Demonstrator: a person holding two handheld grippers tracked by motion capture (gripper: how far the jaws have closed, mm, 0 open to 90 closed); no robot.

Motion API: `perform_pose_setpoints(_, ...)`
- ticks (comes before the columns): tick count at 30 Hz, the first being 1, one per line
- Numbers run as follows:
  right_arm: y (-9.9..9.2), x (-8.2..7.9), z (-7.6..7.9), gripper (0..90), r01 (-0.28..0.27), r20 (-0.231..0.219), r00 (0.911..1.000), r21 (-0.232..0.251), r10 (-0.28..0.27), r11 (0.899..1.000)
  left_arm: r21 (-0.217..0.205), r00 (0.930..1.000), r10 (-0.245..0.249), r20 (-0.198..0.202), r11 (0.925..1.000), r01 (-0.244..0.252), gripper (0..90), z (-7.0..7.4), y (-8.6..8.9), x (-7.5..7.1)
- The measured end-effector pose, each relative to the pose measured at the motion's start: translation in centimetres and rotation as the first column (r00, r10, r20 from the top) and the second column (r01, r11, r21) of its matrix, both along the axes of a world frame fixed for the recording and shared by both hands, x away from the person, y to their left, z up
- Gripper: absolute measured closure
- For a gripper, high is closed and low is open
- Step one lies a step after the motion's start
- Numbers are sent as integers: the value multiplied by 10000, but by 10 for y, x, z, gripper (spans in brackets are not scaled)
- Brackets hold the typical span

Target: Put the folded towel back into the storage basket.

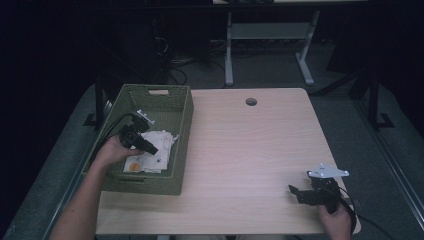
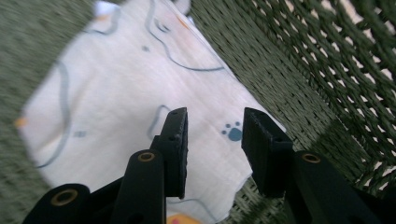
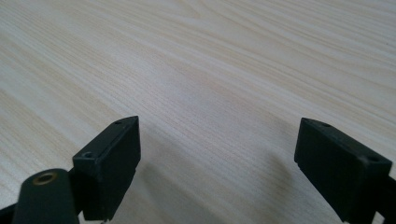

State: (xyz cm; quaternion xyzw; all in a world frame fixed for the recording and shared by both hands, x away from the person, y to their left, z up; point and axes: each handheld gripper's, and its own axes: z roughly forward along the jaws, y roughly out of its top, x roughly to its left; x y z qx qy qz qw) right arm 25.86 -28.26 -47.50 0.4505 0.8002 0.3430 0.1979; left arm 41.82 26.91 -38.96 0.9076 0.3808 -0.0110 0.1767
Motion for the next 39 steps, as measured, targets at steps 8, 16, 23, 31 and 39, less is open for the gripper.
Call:
perform_pose_setpoints(8,0,0,-1,141,-16,-50,10000,12,16,10000,425,9952,218,-955,9989,-178,567,-28,-3,8)
perform_pose_setpoints(16,0,0,-1,141,-23,-43,10000,31,23,10000,923,9964,28,-844,9957,50,839,-35,-10,9)
perform_pose_setpoints(23,1,0,-1,141,-72,-60,10000,-11,72,10000,659,9931,-263,-1145,9972,340,882,-34,-12,6)
perform_pose_setpoints(31,2,1,-2,141,-137,-120,9998,-54,136,9999,531,9947,944,-415,9943,-921,794,-19,15,9)
perform_pose_setpoints(39,1,1,-2,141,-93,-120,9999,-47,93,9999,1045,9896,1297,-629,9869,-1227,831,-34,23,11)
